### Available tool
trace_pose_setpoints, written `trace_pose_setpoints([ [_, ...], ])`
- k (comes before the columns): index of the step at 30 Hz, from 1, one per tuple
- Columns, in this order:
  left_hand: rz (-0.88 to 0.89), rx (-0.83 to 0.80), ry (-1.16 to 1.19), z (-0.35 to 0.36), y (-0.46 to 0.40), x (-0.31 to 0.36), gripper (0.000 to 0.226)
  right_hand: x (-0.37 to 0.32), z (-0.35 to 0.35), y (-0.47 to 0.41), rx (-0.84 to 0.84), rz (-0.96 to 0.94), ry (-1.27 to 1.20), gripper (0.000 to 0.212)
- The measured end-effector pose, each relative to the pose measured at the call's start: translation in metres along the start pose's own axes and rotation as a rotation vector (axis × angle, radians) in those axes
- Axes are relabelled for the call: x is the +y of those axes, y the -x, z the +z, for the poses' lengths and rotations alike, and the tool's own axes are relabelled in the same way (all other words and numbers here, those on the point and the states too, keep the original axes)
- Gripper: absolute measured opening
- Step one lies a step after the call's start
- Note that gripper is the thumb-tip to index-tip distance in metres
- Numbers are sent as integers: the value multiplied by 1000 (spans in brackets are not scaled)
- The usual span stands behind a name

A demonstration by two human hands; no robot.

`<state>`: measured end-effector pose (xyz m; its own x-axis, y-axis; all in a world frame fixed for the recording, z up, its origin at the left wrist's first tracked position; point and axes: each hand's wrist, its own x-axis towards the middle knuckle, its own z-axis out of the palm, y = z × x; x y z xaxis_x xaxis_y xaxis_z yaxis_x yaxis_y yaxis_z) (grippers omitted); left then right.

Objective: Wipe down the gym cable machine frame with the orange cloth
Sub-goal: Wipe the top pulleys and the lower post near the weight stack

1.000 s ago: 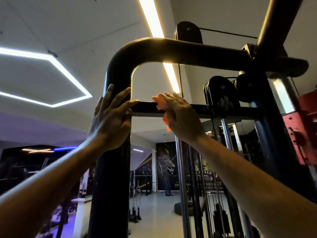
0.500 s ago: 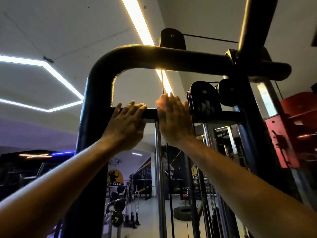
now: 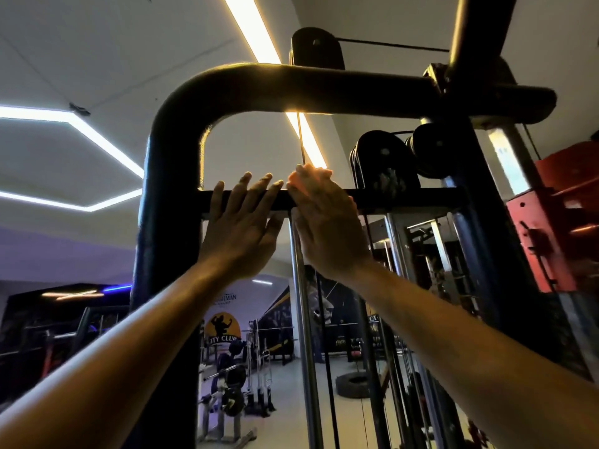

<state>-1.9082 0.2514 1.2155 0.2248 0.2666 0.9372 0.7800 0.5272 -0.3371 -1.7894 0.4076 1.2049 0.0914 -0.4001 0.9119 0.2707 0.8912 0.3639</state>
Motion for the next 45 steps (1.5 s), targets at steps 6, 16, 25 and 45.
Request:
trace_pose_setpoints([
  [6, 5, 10, -18, -3, 1, -1, 69, 43, -26, -1, 92, 220, 66, 45],
  [16, 51, -54, -82, 10, 0, 36, 73, 51, -46, 11, -80, 6, -40, 55],
  [25, 80, -166, 167, 7, -42, 79, 74, 83, -98, -11, 5, 85, -21, 52],
  [45, 15, -93, 299, 15, -115, 125, 49, 139, -47, 6, -54, 68, 66, 61],
])
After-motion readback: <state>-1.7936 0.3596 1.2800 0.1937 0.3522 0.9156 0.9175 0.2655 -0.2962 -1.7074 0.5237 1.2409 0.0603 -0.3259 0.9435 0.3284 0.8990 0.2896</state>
